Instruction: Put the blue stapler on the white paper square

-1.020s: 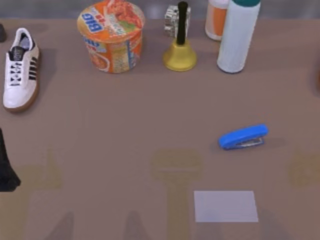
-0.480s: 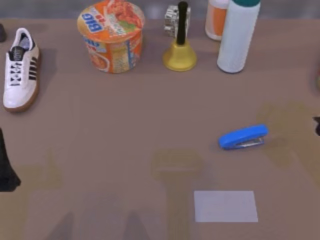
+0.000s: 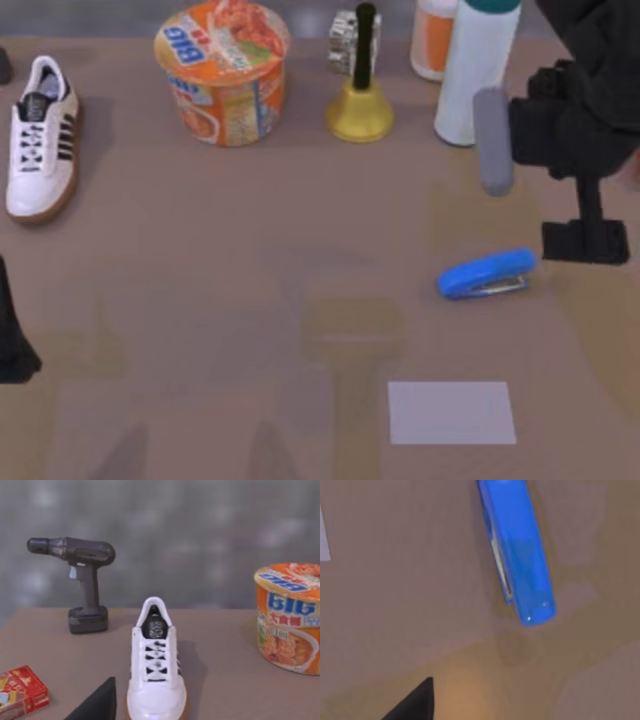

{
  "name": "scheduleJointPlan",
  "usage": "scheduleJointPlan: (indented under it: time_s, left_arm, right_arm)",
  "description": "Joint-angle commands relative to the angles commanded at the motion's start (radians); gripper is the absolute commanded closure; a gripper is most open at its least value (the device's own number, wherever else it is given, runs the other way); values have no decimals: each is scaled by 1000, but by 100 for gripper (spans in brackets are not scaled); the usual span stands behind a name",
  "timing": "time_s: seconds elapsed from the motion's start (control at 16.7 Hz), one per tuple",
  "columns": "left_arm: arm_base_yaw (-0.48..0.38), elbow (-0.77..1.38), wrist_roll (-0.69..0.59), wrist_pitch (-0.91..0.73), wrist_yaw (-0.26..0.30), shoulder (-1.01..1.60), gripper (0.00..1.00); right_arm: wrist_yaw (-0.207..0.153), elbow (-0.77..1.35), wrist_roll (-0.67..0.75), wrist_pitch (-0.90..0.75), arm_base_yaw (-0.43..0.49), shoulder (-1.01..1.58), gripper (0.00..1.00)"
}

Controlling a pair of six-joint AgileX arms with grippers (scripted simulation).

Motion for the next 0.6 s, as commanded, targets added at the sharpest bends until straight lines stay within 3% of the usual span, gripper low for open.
scheduleJointPlan:
  time_s: [0.3,0.6]
  left_arm:
    - [0,0,0,0,0,0,0]
    - [0,0,0,0,0,0,0]
  right_arm:
    - [2,216,-158,-144,53,244,0]
    - [2,252,-184,-166,62,284,0]
